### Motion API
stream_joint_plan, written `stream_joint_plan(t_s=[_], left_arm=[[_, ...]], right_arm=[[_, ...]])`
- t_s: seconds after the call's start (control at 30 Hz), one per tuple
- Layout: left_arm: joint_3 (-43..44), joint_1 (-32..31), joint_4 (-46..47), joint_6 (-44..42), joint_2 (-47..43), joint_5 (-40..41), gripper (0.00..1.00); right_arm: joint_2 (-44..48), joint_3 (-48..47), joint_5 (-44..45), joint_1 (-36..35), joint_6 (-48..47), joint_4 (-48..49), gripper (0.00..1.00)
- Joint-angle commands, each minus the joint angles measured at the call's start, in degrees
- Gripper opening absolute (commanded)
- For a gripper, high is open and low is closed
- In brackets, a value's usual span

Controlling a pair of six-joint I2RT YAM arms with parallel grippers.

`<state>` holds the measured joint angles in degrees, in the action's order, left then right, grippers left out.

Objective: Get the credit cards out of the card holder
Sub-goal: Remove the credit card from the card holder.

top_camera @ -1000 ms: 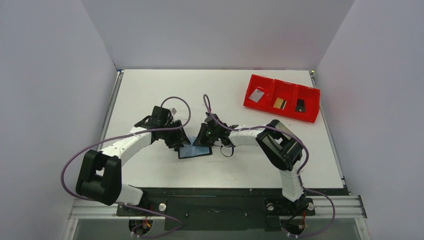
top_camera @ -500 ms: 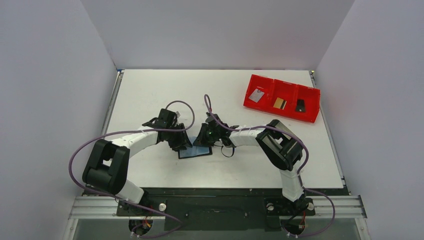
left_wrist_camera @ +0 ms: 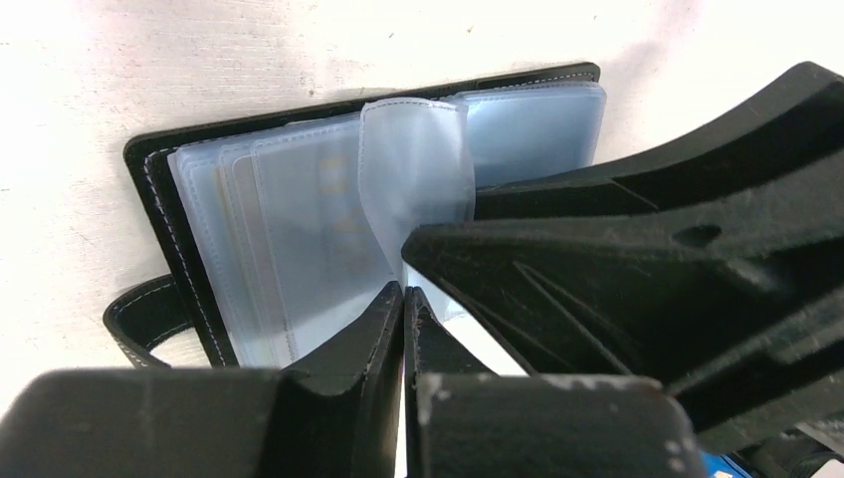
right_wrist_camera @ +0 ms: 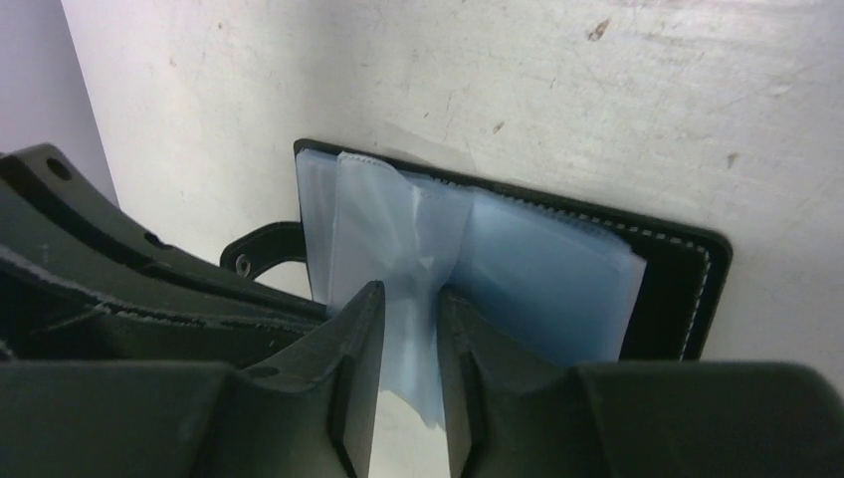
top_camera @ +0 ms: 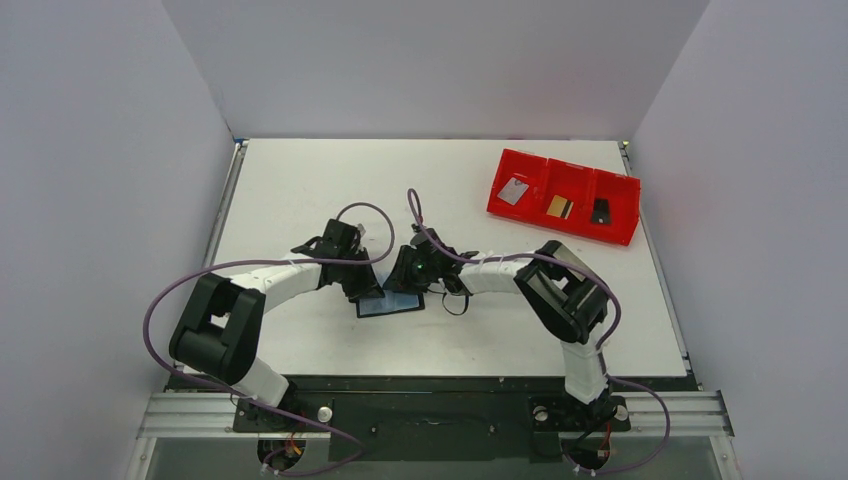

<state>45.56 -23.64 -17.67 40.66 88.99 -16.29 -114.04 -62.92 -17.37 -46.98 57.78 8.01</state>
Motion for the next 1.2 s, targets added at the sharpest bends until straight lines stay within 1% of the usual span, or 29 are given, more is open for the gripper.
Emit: stream_joint_plan(t_s=[0.0,0.1,0.23,0.43,0.63,0.9,1.1,1.17], left_arm=[[0.19,-0.94,2.28,0.06,-1.12,0.01,0.0],[0.35,-1.46,2.3,-0.28,-1.79,-0.57,0.0],[1.0,-2.39,2.45,-0.2,-2.29,-0.88,0.0],[2.43,-3.98,4.06,0.58,-1.78,-1.38,0.0],[3.92,-6.38,6.37,1.79,0.01,-2.0,0.0],[7.3,-9.39,8.88,3.08,4.52,-2.35,0.12],[8.69,-10.28,10.3,3.39,9.03,-3.16,0.15],[9.19,-10.47,10.52,3.31,10.04,-3.3,0.19]], right_arm=[[4.3,1.19,4.77,-0.71,-2.62,-7.81,0.32],[7.4,2.15,6.61,-0.55,-2.33,-10.33,0.42],[12.33,3.39,8.82,-0.06,-1.72,-12.24,0.47],[17.8,5.21,11.51,0.56,-1.43,-13.54,0.5],[21.34,6.68,14.62,1.37,-1.78,-15.53,0.5],[24.32,9.68,16.78,2.76,-1.88,-16.64,0.5],[27.5,11.71,19.3,3.81,-1.8,-18.07,0.5],[28.72,12.45,20.23,4.04,-1.79,-18.73,0.5]])
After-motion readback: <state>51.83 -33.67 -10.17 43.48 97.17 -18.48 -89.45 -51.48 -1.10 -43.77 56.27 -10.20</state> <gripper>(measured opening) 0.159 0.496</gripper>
